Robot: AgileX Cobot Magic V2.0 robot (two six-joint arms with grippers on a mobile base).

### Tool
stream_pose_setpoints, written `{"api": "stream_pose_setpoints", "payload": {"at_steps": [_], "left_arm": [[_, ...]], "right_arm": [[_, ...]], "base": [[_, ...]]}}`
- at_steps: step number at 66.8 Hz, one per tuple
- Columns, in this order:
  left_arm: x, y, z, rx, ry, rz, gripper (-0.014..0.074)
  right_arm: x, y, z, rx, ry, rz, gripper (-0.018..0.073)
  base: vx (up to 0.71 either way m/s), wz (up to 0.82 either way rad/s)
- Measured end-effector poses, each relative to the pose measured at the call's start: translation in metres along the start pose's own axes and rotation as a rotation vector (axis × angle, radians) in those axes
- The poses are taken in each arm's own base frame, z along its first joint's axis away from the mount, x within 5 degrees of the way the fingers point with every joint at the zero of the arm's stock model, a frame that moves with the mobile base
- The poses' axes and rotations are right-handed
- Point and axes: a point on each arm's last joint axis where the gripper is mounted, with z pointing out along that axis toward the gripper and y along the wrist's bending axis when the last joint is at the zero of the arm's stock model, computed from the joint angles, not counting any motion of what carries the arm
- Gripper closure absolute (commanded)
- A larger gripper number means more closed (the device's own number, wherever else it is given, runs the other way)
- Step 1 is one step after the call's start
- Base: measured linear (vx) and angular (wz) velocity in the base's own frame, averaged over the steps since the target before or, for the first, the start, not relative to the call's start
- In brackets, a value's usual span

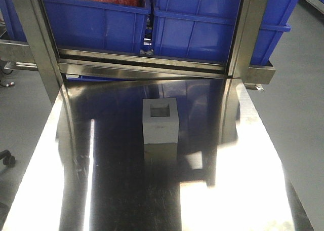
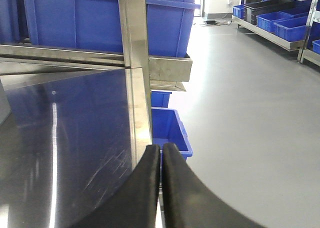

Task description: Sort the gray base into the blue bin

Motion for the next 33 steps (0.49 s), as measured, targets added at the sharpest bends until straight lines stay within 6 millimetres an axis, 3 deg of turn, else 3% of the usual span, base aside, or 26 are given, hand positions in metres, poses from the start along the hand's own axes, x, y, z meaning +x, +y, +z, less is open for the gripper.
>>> {"api": "stream_pose_setpoints", "payload": {"at_steps": [15, 33], "left_arm": [[0.0000, 0.0000, 0.0000, 0.000, 0.000, 0.000, -0.0129], [-0.0002, -0.0005, 0.0000, 0.005, -0.002, -0.018, -0.0090]], "right_arm": [[0.0000, 0.0000, 0.0000, 0.000, 0.000, 0.000, 0.0564], [0.0000, 0.0000, 0.0000, 0.000, 0.000, 0.000, 0.0564]], "base": [[0.00, 0.00], [0.00, 0.00]]}}
